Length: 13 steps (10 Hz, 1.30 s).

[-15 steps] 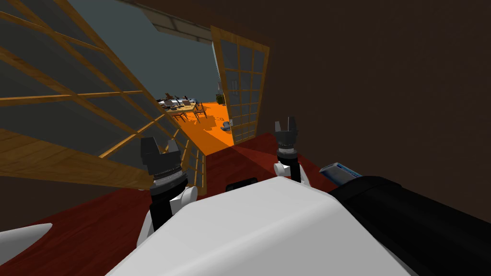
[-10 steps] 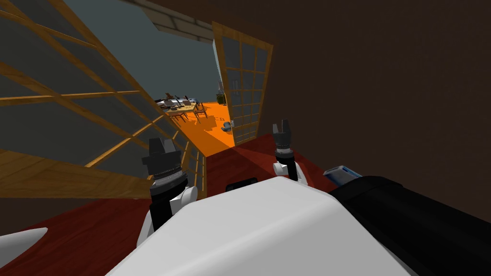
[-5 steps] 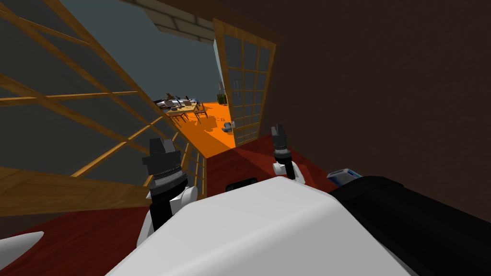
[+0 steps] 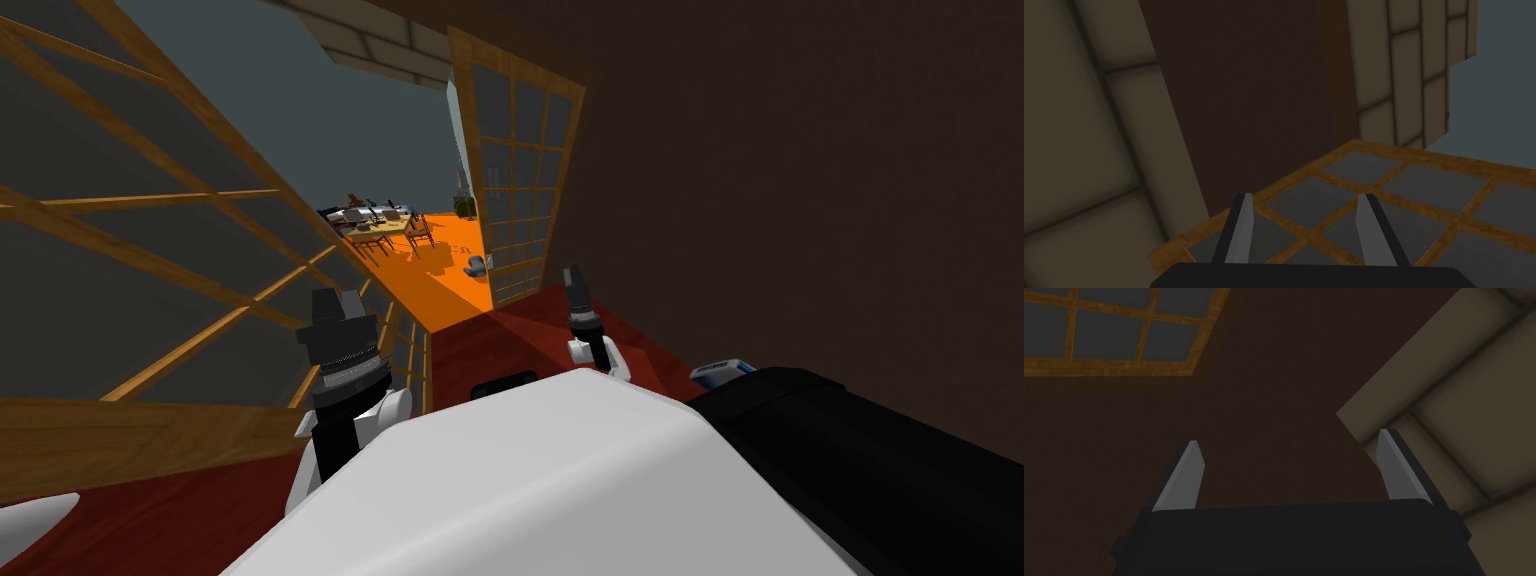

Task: Pull the door open

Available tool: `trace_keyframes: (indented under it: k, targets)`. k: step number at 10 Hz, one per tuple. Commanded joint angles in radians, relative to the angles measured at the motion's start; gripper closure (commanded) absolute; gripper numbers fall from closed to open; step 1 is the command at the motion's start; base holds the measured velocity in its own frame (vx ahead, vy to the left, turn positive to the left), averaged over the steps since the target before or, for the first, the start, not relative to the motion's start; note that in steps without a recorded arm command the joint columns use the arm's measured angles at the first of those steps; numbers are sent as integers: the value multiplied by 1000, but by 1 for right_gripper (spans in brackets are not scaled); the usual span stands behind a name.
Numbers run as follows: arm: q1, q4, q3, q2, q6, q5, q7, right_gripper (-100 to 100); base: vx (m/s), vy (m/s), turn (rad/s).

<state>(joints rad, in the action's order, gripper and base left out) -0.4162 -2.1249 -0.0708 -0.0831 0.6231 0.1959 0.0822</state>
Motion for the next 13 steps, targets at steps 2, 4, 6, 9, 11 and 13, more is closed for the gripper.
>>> trace_keyframes:
  k: [2, 4, 6, 9, 11, 13]
  targets:
    - [8, 46, -10, -4, 16, 16, 33, -100, 92, 22, 11]
    - [22, 99, -21, -8, 30, 36, 71, -100, 123, 24, 15]
    - [32, 136, -28, -10, 41, 49, 98, -100, 112, 39, 12]
    - [47, 195, -40, -14, 57, 71, 139, -100, 93, 33, 10]
    - [57, 234, -48, -16, 67, 85, 167, -100, 100, 32, 9]
    - [67, 274, -56, -17, 78, 100, 196, -100, 102, 30, 13]
